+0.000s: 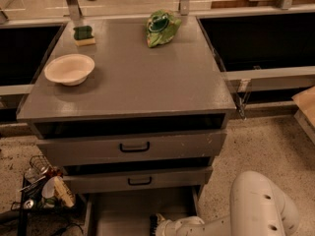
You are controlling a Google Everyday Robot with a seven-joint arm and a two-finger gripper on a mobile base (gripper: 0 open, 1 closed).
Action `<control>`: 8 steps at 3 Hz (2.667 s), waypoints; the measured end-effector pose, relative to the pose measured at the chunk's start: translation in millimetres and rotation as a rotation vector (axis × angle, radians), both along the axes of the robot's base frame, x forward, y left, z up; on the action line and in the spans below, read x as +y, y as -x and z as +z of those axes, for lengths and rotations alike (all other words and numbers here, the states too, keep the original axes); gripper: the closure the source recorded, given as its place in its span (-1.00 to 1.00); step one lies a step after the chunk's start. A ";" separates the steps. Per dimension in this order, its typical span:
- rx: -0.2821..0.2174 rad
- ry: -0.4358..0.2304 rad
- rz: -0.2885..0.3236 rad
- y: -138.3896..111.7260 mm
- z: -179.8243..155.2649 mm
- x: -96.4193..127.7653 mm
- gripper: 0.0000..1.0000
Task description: Pick rxbar blueberry from bottom drawer and place on counter
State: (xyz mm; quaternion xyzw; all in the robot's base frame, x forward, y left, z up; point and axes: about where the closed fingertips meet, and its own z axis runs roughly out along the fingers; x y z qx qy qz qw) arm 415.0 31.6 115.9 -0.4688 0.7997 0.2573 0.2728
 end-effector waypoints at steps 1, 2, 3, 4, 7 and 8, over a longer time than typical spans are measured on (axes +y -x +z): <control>-0.030 -0.004 -0.017 -12.1 10.0 -7.9 -1.00; -0.030 -0.004 -0.017 -12.1 10.0 -7.9 -1.00; -0.003 -0.001 -0.022 -10.5 -7.0 -1.8 -1.00; 0.016 -0.026 -0.024 -0.4 -9.3 6.6 -1.00; 0.016 -0.026 -0.024 -0.3 -9.3 6.7 -0.15; 0.016 -0.026 -0.024 -0.3 -9.3 6.7 0.31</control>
Offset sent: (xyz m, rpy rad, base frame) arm 0.0247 -0.0150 0.0130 -0.0076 -0.0506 -0.0354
